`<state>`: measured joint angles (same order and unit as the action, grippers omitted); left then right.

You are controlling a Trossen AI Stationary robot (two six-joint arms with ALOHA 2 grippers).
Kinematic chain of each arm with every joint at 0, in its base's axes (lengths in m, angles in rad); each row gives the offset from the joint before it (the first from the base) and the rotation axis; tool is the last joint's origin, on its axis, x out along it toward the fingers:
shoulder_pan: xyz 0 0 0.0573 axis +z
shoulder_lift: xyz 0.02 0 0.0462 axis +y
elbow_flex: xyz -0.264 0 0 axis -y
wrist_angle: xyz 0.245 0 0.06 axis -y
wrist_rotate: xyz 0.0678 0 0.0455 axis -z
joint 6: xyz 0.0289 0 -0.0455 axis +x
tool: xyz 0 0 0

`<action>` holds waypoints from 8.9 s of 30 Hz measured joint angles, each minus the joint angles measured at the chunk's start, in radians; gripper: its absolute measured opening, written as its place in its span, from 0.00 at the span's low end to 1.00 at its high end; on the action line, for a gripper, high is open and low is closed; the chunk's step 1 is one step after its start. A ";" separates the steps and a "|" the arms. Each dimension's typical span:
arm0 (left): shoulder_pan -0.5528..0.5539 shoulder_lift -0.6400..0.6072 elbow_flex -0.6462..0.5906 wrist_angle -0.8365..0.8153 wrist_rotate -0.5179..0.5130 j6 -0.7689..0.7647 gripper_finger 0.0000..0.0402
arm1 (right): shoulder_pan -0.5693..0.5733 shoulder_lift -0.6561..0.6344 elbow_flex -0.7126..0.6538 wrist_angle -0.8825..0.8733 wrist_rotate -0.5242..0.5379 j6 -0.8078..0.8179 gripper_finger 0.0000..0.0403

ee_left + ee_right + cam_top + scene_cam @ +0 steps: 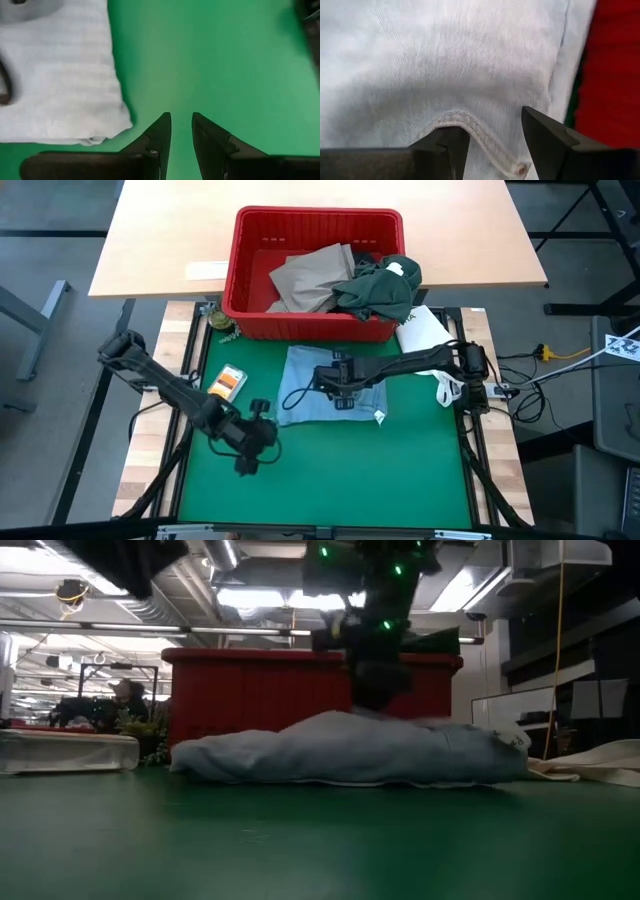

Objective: Fold Laundry from Bin
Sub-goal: Fold the blue pants, then fold the green polo shirt

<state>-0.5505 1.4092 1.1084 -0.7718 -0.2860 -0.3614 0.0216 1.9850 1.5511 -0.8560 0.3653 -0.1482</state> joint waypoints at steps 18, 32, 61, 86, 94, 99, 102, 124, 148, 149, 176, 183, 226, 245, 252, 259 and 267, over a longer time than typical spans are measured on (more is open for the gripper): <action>-0.117 -0.054 0.000 -0.006 -0.122 -0.033 0.18 | 0.035 -0.003 0.046 0.000 0.094 -0.019 0.44; -0.126 -0.054 0.000 -0.006 -0.122 -0.055 0.18 | 0.040 -0.008 0.110 -0.171 0.120 0.122 0.44; -0.127 -0.055 0.000 0.003 -0.124 -0.058 0.18 | 0.050 0.249 0.173 0.007 0.042 0.047 0.44; -0.127 -0.055 0.000 0.007 -0.125 -0.058 0.18 | 0.051 -0.012 0.168 -0.533 0.077 0.152 0.44; -0.127 -0.055 0.000 0.028 -0.125 -0.056 0.18 | 0.048 -0.212 0.170 -0.569 0.359 0.151 0.44; -0.127 -0.055 0.000 0.029 -0.125 -0.055 0.18 | 0.010 -0.313 0.170 -0.586 0.436 0.151 0.44; -0.127 -0.055 0.000 0.029 -0.125 -0.055 0.18 | -0.037 -0.362 0.170 -0.586 0.429 0.151 0.44; -0.127 -0.054 0.000 0.029 -0.156 -0.055 0.18 | -0.291 -0.363 0.156 -0.494 0.286 0.025 0.44; -0.127 -0.054 0.000 0.034 -0.174 -0.055 0.18 | -0.311 -0.288 0.215 -0.524 0.296 0.008 0.06; -0.127 -0.054 0.000 0.034 -0.174 -0.056 0.18 | -0.304 -0.294 0.239 -0.530 0.298 0.008 0.07; -0.127 -0.054 0.000 0.034 -0.208 -0.055 0.18 | 0.042 -0.316 0.759 -0.540 0.428 -0.022 0.08; -0.127 -0.054 0.000 0.034 -0.208 -0.055 0.18 | 0.007 -0.315 0.752 -0.600 0.407 -0.016 0.25; -0.126 -0.054 0.000 0.033 -0.226 -0.055 0.18 | -0.374 -0.228 0.125 -0.689 0.224 -0.108 0.21; -0.126 -0.054 0.000 0.033 -0.227 -0.055 0.18 | -0.375 -0.228 0.250 -0.702 0.014 -0.115 0.26; -0.126 -0.054 0.000 0.034 -0.227 -0.056 0.18 | -0.375 -0.228 0.251 -0.699 0.005 -0.120 0.27; -0.126 -0.054 0.000 0.034 -0.227 -0.056 0.18 | -0.375 -0.228 0.252 -0.697 0.018 -0.122 0.27; -0.126 -0.054 0.000 0.034 -0.227 -0.056 0.18 | -0.375 -0.228 0.252 -0.688 0.059 -0.126 0.27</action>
<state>-0.6762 1.3552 1.1088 -0.7380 -0.5125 -0.4175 -0.3534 1.7573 1.8030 -1.5440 0.4244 -0.2737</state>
